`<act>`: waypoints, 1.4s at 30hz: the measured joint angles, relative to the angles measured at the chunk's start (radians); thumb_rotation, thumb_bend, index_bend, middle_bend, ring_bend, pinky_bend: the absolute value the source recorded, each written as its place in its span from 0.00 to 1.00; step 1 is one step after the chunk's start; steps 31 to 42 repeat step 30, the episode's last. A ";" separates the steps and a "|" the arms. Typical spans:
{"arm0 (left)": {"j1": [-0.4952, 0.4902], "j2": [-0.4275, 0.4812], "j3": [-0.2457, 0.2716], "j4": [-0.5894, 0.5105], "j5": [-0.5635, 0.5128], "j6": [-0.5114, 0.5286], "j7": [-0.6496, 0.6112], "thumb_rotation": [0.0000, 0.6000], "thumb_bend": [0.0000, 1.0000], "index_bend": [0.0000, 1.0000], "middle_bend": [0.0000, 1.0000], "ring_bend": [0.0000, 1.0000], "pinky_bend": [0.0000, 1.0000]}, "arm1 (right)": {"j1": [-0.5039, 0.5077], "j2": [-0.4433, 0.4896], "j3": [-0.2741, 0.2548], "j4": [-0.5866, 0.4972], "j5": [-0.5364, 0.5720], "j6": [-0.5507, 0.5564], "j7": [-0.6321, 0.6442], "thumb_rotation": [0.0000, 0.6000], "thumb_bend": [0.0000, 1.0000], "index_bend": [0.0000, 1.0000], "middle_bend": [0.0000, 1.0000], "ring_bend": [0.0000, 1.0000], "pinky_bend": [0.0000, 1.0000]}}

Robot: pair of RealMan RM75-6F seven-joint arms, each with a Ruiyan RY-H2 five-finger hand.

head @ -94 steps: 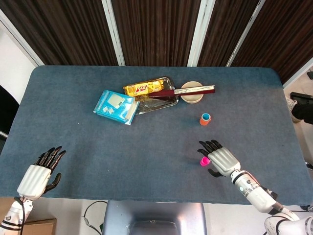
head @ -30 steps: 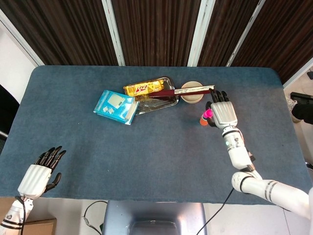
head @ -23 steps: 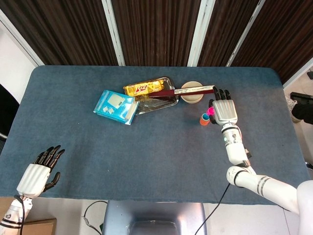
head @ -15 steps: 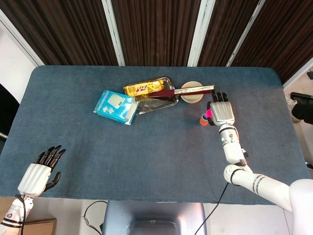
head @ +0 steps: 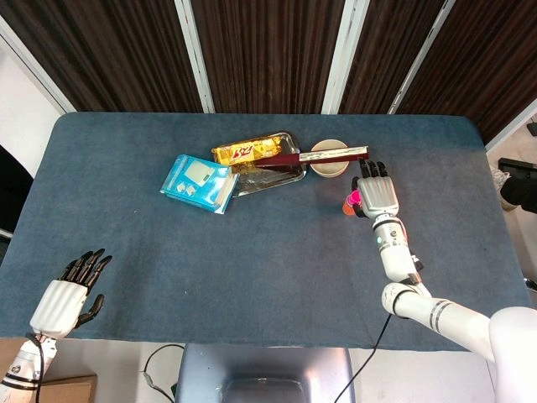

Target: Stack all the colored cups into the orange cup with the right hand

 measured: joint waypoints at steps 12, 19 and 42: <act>0.002 0.003 0.003 -0.004 0.007 0.008 -0.002 1.00 0.48 0.00 0.01 0.04 0.17 | -0.045 0.094 -0.017 -0.149 -0.037 0.040 0.017 1.00 0.45 0.00 0.00 0.00 0.00; 0.018 0.007 0.003 -0.007 0.028 0.062 -0.004 1.00 0.48 0.00 0.00 0.02 0.17 | -0.231 0.321 -0.116 -0.537 -0.202 0.237 0.072 1.00 0.32 0.00 0.00 0.00 0.00; 0.032 -0.018 0.016 0.017 0.102 0.130 0.004 1.00 0.48 0.00 0.00 0.00 0.11 | -0.655 0.446 -0.324 -0.644 -0.585 0.679 0.329 1.00 0.31 0.00 0.00 0.00 0.00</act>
